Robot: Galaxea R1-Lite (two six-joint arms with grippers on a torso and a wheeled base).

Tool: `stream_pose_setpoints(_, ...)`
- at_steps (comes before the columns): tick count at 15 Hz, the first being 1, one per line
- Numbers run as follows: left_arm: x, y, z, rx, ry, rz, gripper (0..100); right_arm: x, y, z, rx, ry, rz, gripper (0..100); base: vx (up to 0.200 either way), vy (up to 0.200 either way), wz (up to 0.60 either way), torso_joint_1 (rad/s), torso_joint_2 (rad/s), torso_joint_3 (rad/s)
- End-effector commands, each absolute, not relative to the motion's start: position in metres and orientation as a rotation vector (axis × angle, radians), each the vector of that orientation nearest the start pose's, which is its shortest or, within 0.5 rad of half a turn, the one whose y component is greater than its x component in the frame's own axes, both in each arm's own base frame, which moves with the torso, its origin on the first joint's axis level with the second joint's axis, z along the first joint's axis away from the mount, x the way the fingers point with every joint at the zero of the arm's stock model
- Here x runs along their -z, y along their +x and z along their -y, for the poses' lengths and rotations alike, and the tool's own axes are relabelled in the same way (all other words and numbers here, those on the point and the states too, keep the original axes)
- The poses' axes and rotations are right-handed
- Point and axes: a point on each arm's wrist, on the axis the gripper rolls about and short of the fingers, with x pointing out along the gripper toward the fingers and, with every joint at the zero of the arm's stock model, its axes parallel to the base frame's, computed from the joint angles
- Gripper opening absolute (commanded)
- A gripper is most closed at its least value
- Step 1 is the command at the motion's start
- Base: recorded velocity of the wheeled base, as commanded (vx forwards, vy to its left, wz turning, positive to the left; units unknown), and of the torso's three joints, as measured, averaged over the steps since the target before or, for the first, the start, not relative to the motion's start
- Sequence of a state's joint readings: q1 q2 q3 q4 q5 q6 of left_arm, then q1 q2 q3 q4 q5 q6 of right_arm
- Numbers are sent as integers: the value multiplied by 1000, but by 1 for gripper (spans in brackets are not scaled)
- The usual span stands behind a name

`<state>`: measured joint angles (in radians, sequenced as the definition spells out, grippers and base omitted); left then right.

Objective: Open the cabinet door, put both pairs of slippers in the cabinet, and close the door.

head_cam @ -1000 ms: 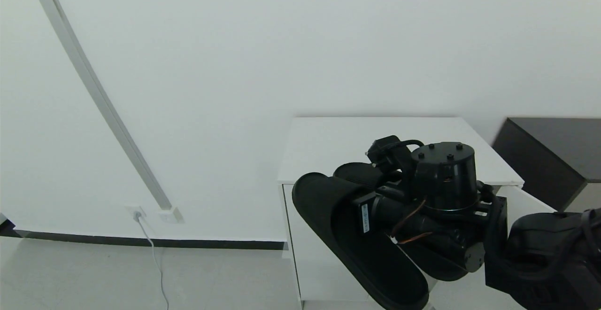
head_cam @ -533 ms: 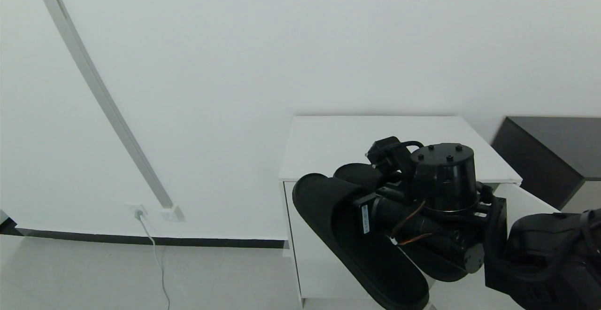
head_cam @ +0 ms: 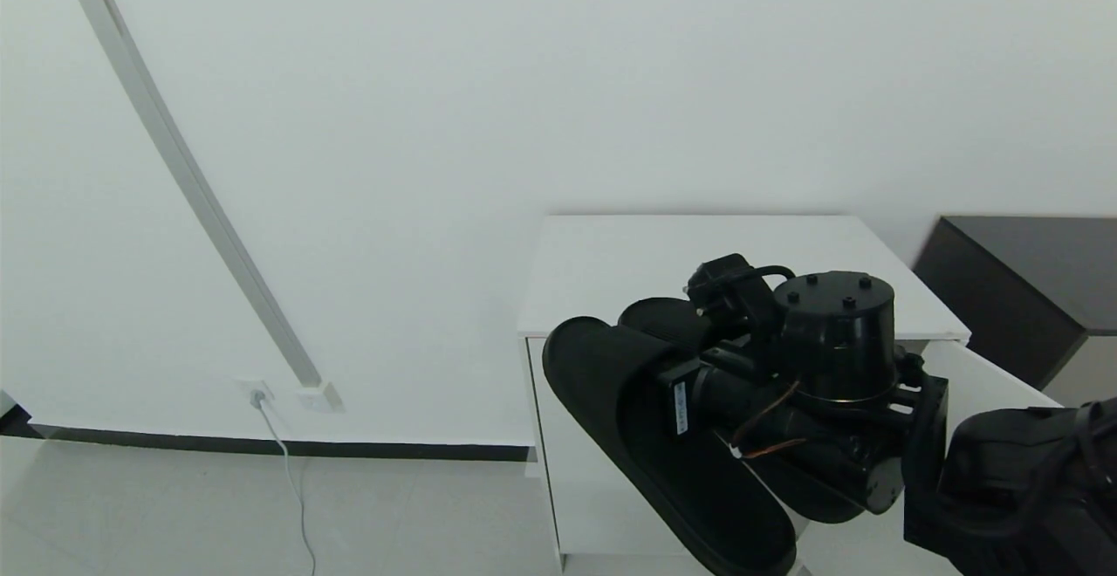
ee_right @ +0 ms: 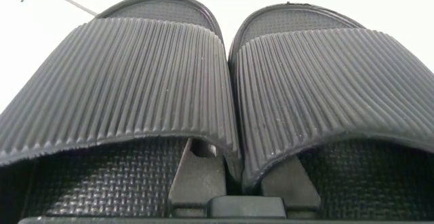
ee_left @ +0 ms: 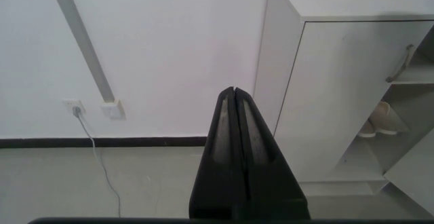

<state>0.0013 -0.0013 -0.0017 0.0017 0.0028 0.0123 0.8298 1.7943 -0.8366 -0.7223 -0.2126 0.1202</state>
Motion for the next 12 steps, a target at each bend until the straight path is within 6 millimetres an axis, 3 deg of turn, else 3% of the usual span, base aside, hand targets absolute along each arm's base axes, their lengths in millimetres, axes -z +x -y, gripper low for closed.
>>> stream_pose_setpoints(1, -76, -23, 0, -5, 12, 0, 0, -166, 225, -238, -602, -8, -240, 0, 0, 0, 0, 0, 0, 0)
stream_pose_setpoints(4, -76, -23, 0, -3, 12, 0, 0, -164, 224, -238, -607, -7, -239, 0, 0, 0, 0, 0, 0, 0)
stream_pose_setpoints(12, -76, -23, 0, -3, 12, 0, 0, -161, 226, -240, -609, -7, -239, 0, 0, -200, 0, 4, 2, 4)
